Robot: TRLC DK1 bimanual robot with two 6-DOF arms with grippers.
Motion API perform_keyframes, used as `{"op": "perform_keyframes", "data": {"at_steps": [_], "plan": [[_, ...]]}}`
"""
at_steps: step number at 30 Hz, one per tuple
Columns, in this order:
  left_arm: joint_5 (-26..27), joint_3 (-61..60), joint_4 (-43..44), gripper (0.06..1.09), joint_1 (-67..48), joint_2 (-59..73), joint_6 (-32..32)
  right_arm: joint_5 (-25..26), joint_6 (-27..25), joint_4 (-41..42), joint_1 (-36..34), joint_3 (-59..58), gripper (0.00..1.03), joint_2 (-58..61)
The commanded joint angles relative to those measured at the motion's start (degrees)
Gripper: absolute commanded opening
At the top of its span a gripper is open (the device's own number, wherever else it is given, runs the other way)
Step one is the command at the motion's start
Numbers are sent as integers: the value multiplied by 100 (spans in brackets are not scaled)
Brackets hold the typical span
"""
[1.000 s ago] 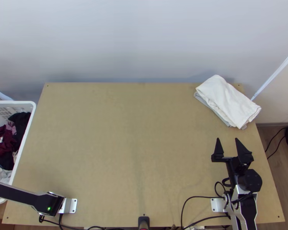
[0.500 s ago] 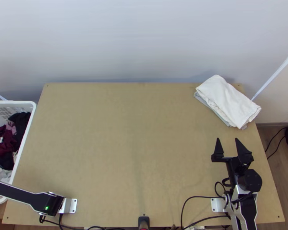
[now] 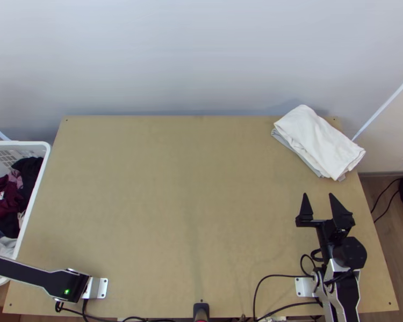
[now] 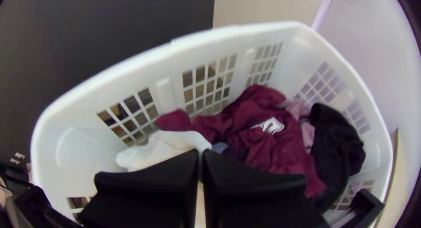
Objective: Fold the t-shirt
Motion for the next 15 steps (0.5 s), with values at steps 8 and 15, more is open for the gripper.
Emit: {"op": "perform_keyframes", "data": {"at_steps": [8, 15], "plan": [[388, -45, -68, 9, -188, -2857, -1340, 49, -52, -111, 6, -27, 99, -19], [546, 149, 55, 9, -284, -4289, -2070, 49, -52, -111, 6, -27, 99, -19]]}}
